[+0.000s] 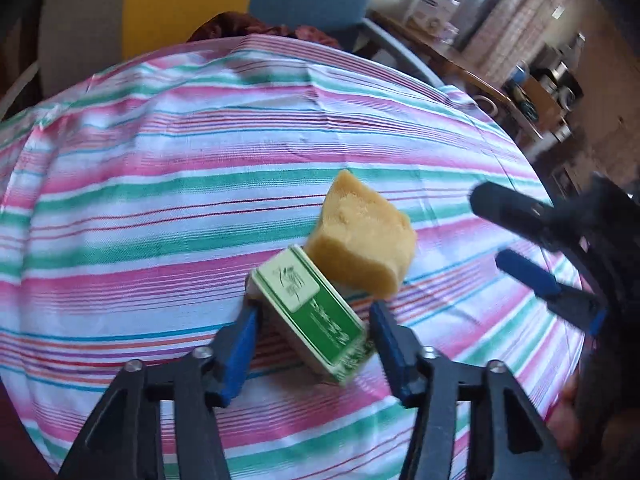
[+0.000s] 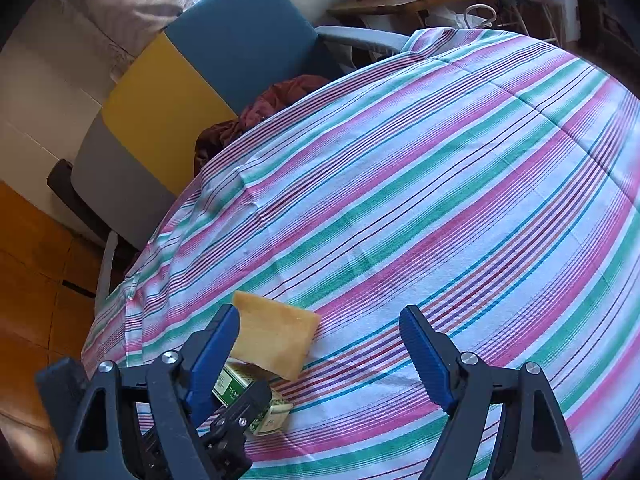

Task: Organize objects

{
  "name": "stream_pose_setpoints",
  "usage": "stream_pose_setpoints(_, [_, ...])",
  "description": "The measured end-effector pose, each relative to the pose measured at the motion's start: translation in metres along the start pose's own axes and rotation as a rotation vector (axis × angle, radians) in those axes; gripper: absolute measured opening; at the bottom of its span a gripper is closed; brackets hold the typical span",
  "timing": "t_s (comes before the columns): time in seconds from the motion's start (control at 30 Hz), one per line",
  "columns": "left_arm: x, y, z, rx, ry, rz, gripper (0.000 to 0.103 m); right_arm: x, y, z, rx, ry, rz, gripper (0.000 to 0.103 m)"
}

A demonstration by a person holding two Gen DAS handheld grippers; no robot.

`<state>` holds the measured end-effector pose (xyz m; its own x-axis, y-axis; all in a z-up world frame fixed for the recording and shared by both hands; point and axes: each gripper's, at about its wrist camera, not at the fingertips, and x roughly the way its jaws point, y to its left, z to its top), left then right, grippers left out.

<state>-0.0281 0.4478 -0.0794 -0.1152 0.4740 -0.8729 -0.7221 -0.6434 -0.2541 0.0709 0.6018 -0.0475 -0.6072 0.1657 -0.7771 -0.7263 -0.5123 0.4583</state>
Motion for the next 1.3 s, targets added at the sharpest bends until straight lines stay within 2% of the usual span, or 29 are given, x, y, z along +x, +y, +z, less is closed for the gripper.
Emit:
stream_pose_setpoints(0.03, [-0.005,0.002,-0.003,0.025,-0.006,0.002,0.039,0.001,0.003,-0.001,-0.016,0.001,-0.002,0.083])
stream_pose_setpoints(0.07, [-0.01,0.006,-0.007,0.048,-0.014,0.008,0.035,0.002,0.006,-0.001,-0.028,0.004,-0.001,0.083])
stream_pose_setpoints(0.27, [-0.016,0.015,-0.012,0.099,-0.019,-0.006,0.035,0.008,0.016,-0.006,-0.086,0.014,-0.028,0.083])
stream_pose_setpoints(0.33, [-0.015,0.013,-0.01,0.108,-0.008,-0.005,0.038,0.01,0.016,-0.007,-0.09,0.018,-0.039,0.083])
stream_pose_setpoints(0.43, [-0.01,0.011,-0.005,0.098,0.01,0.0,0.043,0.013,0.014,-0.007,-0.09,0.023,-0.059,0.083])
stream_pose_setpoints(0.6, [-0.004,0.011,-0.001,0.083,0.009,0.005,0.044,0.015,0.014,-0.005,-0.085,0.025,-0.068,0.083])
stream_pose_setpoints(0.63, [-0.003,0.013,-0.002,0.081,0.011,0.009,0.036,0.015,0.014,-0.005,-0.085,0.024,-0.065,0.083])
stream_pose_setpoints(0.8, [-0.017,0.024,-0.027,0.078,-0.027,-0.023,0.033,0.011,0.022,-0.007,-0.112,0.014,-0.041,0.083])
stream_pose_setpoints(0.9, [-0.03,0.032,-0.048,0.075,-0.039,-0.028,0.033,0.012,0.037,-0.013,-0.191,0.022,-0.026,0.084])
stream_pose_setpoints(1.0, [-0.042,0.045,-0.064,0.048,-0.045,-0.042,0.033,0.018,0.059,-0.025,-0.328,0.054,-0.031,0.094])
stream_pose_setpoints(1.17, [-0.054,0.06,-0.08,0.047,-0.065,-0.045,0.033,0.036,0.095,-0.04,-0.613,0.096,-0.145,0.095])
stream_pose_setpoints(1.23, [-0.057,0.064,-0.082,0.044,-0.07,-0.048,0.033,0.044,0.103,-0.038,-0.688,0.118,-0.166,0.1])
stream_pose_setpoints(1.3, [-0.058,0.067,-0.083,0.034,-0.076,-0.051,0.033,0.051,0.108,-0.035,-0.737,0.137,-0.183,0.101])
